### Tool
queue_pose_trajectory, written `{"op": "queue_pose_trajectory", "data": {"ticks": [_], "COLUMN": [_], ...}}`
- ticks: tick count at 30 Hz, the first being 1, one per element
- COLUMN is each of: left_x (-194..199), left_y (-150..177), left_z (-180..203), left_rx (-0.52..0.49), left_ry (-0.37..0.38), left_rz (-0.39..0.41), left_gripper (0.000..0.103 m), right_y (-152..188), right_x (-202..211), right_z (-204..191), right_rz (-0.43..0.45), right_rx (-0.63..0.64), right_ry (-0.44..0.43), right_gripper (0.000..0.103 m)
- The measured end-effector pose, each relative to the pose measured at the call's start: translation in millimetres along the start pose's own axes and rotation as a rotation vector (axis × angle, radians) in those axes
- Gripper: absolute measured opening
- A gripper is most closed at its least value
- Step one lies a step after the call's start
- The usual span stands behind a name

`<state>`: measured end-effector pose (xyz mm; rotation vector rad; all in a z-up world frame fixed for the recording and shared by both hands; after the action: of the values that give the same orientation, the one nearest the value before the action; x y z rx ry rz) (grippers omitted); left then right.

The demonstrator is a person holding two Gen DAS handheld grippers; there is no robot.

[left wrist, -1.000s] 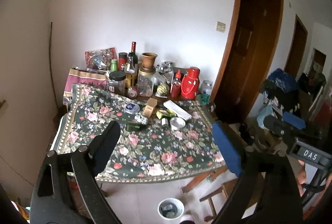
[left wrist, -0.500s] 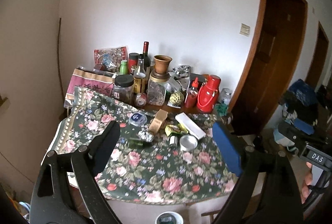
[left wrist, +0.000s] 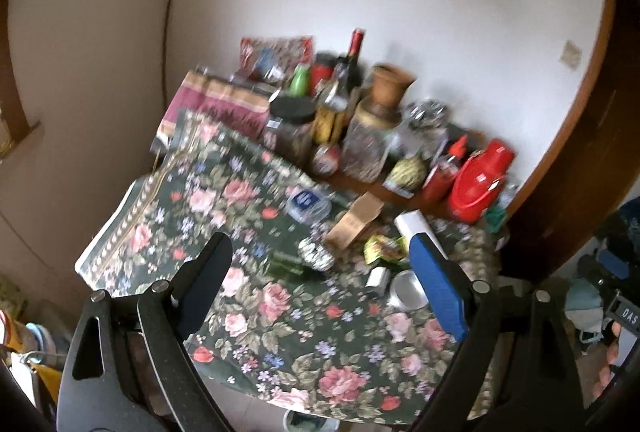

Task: Collect trash
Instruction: 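Raise both tools back toward the table over the green bottle and white box, then grasp the green glass bottle with the left tool while the right tool grasps the white box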

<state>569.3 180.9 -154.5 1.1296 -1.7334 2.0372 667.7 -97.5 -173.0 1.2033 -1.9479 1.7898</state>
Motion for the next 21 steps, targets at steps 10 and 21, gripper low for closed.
{"op": "queue_pose_trajectory", "data": {"ticks": [10,21], "left_x": [-113.4,-203.7], "left_y": [53.0,88.3], "left_z": [-22.6,-27.8], "left_rx": [-0.009,-0.058], "left_ry": [0.088,0.219], "left_rz": [-0.231,-0.410], "left_gripper": [0.090,0.090], "right_y": [31.2,64.1], "right_x": [-108.8,-215.2], "right_z": [7.0,6.5], "right_rz": [-0.232,-0.433], "right_rx": [-0.033,-0.058], "right_ry": [0.016,0.107], "right_gripper": [0.089,0.088]}}
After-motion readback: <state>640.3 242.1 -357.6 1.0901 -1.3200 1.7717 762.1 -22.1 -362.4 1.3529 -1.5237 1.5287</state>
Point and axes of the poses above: each gripper's, at about its wrist camera, not at the fingertips, and x roughly against the way its jaws point, z to its right, y to its underside, the point moved 10 cm from there along -x, roughly the way its jaws point, and after that the axes turned 11 degrees about -x, right-handed, at the moved point
